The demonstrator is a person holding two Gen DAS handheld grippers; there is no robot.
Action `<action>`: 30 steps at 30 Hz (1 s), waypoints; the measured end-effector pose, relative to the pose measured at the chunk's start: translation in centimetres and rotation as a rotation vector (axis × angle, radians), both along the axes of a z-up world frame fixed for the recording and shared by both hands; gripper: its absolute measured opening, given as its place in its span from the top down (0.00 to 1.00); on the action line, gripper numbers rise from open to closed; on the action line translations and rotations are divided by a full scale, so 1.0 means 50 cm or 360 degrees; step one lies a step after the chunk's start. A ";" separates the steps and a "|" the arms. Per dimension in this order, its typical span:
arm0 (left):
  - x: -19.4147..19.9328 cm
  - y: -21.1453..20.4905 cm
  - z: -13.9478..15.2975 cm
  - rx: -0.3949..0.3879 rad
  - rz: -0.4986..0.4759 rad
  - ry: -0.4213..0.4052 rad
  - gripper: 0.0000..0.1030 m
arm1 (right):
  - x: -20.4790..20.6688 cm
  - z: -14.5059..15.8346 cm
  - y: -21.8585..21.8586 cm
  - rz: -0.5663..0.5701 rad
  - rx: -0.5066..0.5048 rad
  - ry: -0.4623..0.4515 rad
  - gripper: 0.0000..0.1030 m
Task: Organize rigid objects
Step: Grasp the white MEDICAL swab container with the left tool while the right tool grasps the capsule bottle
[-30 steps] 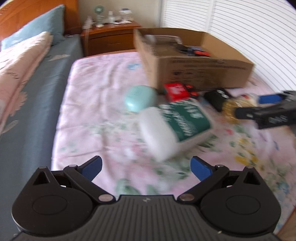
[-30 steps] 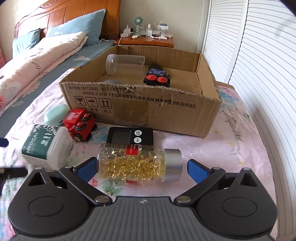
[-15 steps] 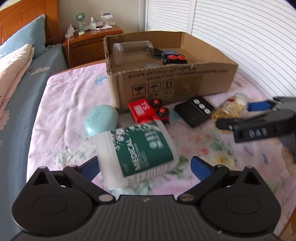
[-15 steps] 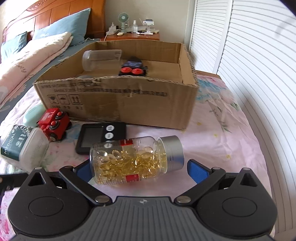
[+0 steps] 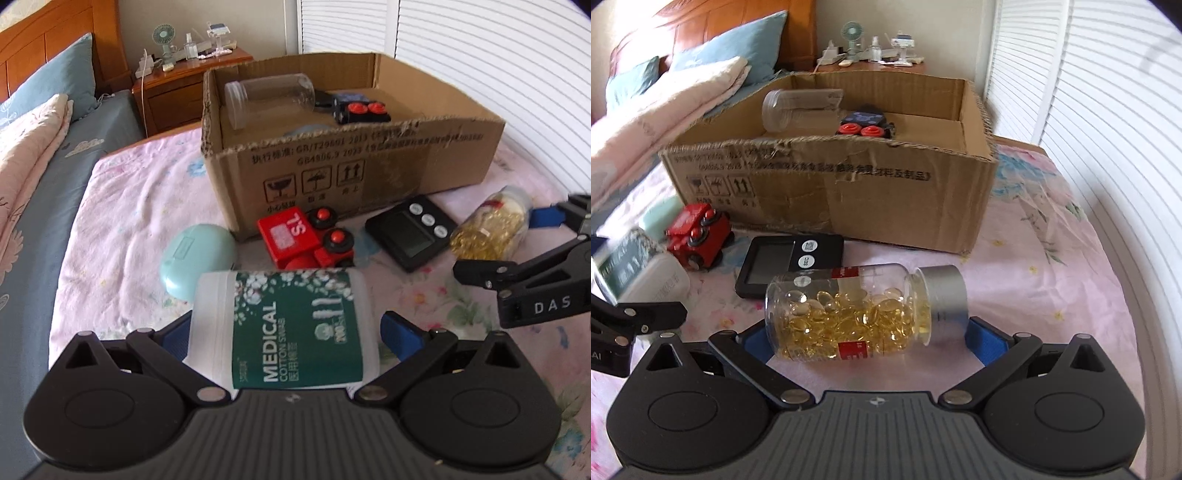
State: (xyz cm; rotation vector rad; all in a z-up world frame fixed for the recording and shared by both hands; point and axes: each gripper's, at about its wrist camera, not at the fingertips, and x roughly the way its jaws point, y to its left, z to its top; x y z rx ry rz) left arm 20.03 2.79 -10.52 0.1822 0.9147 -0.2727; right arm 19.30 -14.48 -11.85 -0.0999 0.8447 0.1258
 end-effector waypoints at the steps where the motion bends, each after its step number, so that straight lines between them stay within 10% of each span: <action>1: 0.001 0.002 -0.004 -0.0004 0.0004 0.0010 0.01 | 0.003 -0.001 0.000 0.0005 0.0009 0.0003 0.00; 30: -0.013 0.021 0.034 -0.0050 -0.0022 0.0017 0.20 | -0.023 0.052 0.011 0.0128 -0.0072 -0.0018 0.07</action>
